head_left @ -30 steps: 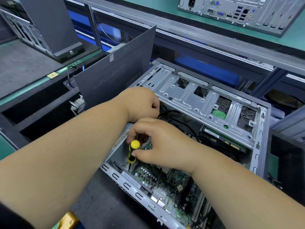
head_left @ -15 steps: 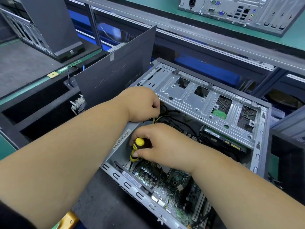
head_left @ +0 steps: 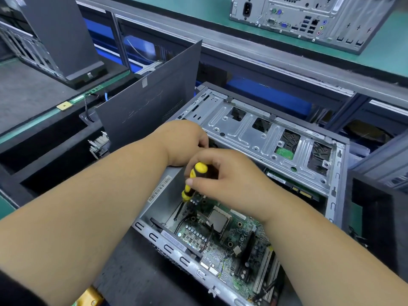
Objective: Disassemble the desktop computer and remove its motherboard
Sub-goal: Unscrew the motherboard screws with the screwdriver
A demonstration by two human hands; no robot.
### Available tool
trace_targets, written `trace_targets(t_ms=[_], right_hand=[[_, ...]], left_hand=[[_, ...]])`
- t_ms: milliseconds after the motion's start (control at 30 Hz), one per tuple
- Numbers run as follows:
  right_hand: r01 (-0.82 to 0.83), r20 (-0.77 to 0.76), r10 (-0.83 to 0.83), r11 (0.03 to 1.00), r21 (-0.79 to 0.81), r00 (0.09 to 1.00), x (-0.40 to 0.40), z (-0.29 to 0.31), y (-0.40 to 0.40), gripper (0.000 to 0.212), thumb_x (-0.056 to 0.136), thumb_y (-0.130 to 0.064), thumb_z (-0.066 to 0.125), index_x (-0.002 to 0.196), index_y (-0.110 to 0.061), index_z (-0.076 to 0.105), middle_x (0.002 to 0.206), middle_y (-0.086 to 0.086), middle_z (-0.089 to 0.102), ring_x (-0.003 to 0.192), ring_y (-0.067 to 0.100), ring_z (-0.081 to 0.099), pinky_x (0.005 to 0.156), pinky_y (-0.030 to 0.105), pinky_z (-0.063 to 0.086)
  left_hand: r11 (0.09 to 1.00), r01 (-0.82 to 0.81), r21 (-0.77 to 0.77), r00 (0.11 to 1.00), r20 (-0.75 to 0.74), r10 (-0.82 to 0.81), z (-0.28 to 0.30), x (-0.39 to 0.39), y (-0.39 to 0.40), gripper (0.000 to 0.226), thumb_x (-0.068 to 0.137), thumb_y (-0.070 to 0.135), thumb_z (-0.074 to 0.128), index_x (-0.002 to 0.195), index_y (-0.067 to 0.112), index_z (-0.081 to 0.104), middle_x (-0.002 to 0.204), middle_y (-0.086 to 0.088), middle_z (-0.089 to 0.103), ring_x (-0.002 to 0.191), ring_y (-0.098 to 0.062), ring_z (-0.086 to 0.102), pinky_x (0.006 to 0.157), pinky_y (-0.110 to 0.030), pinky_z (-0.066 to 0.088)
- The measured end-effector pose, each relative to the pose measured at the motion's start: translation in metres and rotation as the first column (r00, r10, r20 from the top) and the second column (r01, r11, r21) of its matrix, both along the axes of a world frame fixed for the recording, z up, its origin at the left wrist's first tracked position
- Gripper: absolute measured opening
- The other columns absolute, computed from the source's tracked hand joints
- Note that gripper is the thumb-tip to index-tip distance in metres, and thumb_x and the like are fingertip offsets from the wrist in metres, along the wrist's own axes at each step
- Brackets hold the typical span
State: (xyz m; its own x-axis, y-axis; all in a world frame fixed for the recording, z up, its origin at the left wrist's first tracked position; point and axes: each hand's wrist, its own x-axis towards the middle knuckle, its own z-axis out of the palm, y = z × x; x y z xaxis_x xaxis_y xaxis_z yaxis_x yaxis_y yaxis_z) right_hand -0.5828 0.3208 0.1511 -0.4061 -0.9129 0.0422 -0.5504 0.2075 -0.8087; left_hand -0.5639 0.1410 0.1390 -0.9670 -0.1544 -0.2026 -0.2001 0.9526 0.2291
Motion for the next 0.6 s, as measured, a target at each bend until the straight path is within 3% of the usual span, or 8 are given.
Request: trace_targets(t_ms=[67,167,267,333,400,467,533,600], right_hand=[[0.09,0.046,-0.088,0.995,-0.044,0.995,-0.003,0.008,0.007,0.007,0.082,-0.024,0.072,0.086,-0.027,0.069,0.08,-0.011,0.064,0.074,0.007,0.061,0.07,0.03,0.052],[0.205,0.075,-0.199,0.974,-0.094,0.977,-0.007,0.024,0.016,0.006,0.083,-0.02,0.071,0.088,-0.023,0.067,0.078,-0.001,0.064,0.074,0.024,0.062,0.072,0.044,0.054],[0.33,0.11,-0.314,0.924,-0.193,0.943,-0.009,0.046,0.031,0.004,0.081,-0.021,0.068,0.085,-0.021,0.067,0.08,0.01,0.065,0.076,0.033,0.063,0.074,0.052,0.054],[0.431,0.121,-0.413,0.866,-0.254,0.902,-0.009,0.06,0.045,0.004,0.08,-0.023,0.065,0.083,-0.022,0.067,0.083,0.012,0.066,0.076,0.031,0.064,0.073,0.049,0.056],[0.516,0.16,-0.492,0.793,-0.323,0.856,-0.008,0.07,0.061,0.004,0.081,-0.021,0.064,0.082,-0.021,0.067,0.084,0.011,0.067,0.07,0.021,0.065,0.061,0.029,0.054],[0.582,0.212,-0.544,0.724,-0.371,0.812,-0.004,0.078,0.076,0.005,0.084,-0.017,0.062,0.082,-0.017,0.067,0.084,0.013,0.068,0.067,0.014,0.065,0.057,0.017,0.049],[0.633,0.261,-0.581,0.661,-0.402,0.771,0.002,0.084,0.088,0.007,0.084,-0.016,0.061,0.083,-0.012,0.067,0.085,0.019,0.066,0.066,0.013,0.065,0.06,0.021,0.051],[0.674,0.284,-0.617,0.61,-0.417,0.734,0.009,0.087,0.1,0.008,0.084,-0.016,0.061,0.084,-0.01,0.066,0.084,0.019,0.066,0.065,0.013,0.065,0.063,0.025,0.053]], left_hand=[[1.0,0.008,0.014,1.0,-0.027,-0.007,0.002,0.002,0.002,0.018,0.053,0.041,0.04,0.056,0.043,0.058,0.054,0.01,0.057,0.056,-0.008,0.053,0.049,-0.025,0.041],[0.998,0.028,0.047,0.995,-0.096,-0.023,0.002,0.005,0.003,0.019,0.059,0.053,0.036,0.053,0.054,0.054,0.048,0.018,0.054,0.045,-0.005,0.045,0.045,-0.022,0.029],[0.982,0.071,0.172,0.987,-0.154,-0.044,0.0,0.009,-0.003,0.021,0.078,0.046,0.057,0.061,0.058,0.061,0.064,0.038,0.057,0.064,0.009,0.055,0.058,-0.025,0.044],[0.876,0.081,0.475,0.983,-0.181,0.007,0.002,0.013,-0.004,0.02,0.088,0.03,0.063,0.08,0.046,0.073,0.081,0.029,0.069,0.081,0.007,0.063,0.079,-0.027,0.051],[0.683,0.119,0.721,0.978,-0.205,0.046,0.012,0.022,0.003,0.02,0.095,0.023,0.059,0.093,0.032,0.077,0.093,0.01,0.074,0.089,-0.007,0.066,0.088,-0.032,0.05],[0.597,0.175,0.783,0.974,-0.228,0.013,0.024,0.031,0.012,0.026,0.1,0.031,0.049,0.101,0.033,0.074,0.101,0.007,0.073,0.089,-0.012,0.064,0.087,-0.032,0.05],[0.556,0.215,0.803,0.976,-0.2,-0.088,0.033,0.04,0.024,0.031,0.099,0.044,0.042,0.109,0.038,0.07,0.108,0.01,0.072,0.094,-0.011,0.065,0.085,-0.024,0.05],[0.528,0.223,0.82,0.974,-0.161,-0.161,0.04,0.046,0.039,0.029,0.091,0.052,0.053,0.111,0.039,0.069,0.109,0.012,0.071,0.098,-0.006,0.066,0.085,-0.016,0.05]])
